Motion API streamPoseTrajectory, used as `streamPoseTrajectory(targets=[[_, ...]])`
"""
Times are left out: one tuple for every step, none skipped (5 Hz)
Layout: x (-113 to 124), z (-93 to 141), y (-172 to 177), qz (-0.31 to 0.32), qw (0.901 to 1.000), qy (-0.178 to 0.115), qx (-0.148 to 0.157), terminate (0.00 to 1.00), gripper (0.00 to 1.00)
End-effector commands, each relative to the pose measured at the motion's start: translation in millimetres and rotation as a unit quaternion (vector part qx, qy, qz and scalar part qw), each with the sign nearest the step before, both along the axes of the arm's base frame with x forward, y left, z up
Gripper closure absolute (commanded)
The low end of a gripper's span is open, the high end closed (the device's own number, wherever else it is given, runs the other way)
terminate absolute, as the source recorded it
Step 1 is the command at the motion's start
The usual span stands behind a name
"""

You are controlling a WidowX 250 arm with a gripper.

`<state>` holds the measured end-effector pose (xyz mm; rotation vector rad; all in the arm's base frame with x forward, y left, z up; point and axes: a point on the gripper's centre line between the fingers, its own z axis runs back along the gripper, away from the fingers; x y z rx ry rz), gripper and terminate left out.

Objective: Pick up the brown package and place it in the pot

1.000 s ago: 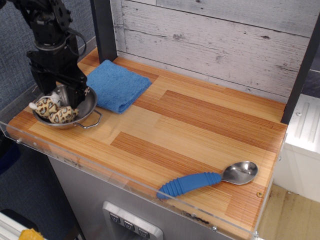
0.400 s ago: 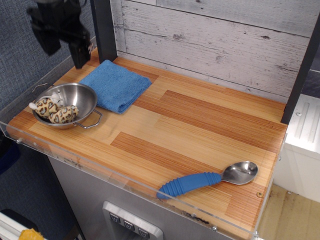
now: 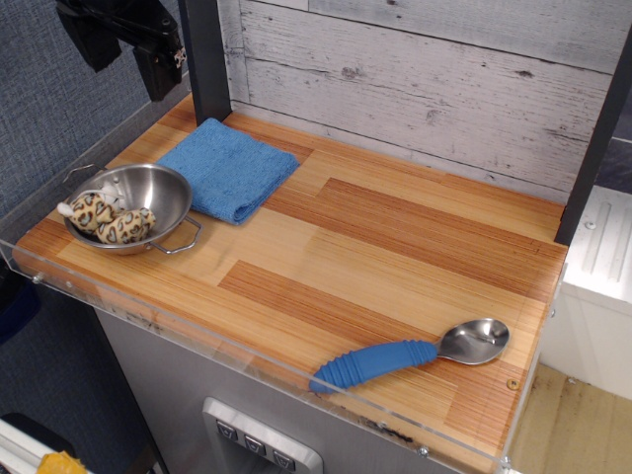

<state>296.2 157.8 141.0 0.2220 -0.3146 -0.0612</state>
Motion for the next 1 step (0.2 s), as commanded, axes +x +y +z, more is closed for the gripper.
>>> streamPoseTrajectory(targets=[[-9.5, 16.5, -12.9, 0.0, 0.9998, -0.019, 0.009, 1.0, 0.0]])
